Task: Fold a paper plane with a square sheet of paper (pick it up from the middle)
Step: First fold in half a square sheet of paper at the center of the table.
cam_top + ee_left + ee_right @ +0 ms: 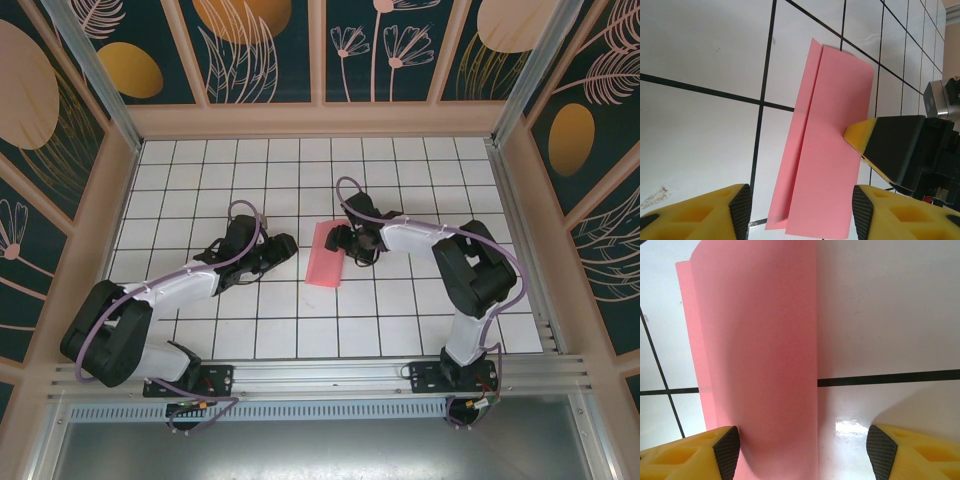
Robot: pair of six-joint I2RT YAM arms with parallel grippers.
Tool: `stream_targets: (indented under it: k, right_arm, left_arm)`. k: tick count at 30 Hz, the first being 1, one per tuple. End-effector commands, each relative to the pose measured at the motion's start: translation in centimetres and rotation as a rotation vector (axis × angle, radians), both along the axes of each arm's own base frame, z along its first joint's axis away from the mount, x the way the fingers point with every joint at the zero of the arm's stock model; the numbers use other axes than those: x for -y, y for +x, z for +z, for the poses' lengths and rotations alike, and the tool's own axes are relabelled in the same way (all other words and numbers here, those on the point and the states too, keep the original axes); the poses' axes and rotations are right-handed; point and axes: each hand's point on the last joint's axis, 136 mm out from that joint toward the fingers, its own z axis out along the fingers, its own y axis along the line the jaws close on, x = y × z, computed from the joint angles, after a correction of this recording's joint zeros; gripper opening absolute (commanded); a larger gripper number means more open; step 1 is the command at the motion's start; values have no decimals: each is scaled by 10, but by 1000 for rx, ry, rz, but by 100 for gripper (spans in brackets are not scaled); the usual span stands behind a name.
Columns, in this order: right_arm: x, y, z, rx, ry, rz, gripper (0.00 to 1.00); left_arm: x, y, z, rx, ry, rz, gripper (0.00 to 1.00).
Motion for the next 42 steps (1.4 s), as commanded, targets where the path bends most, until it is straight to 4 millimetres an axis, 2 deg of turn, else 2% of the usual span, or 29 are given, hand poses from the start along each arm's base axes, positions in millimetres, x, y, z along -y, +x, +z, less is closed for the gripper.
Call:
stream_targets:
  k: [1,18,42]
  right_arm:
    - [0,-3,-18,-48,-41,-14,74]
    - [3,-9,-36,-111,-164,14,81]
    - [14,-16,-57,-178,-256,-4,83]
  left_arm:
    - [4,3,10,38,-11,-22,58]
    - [4,3,8,33,-8,-24,58]
    - [4,2,7,29,-8,-25,58]
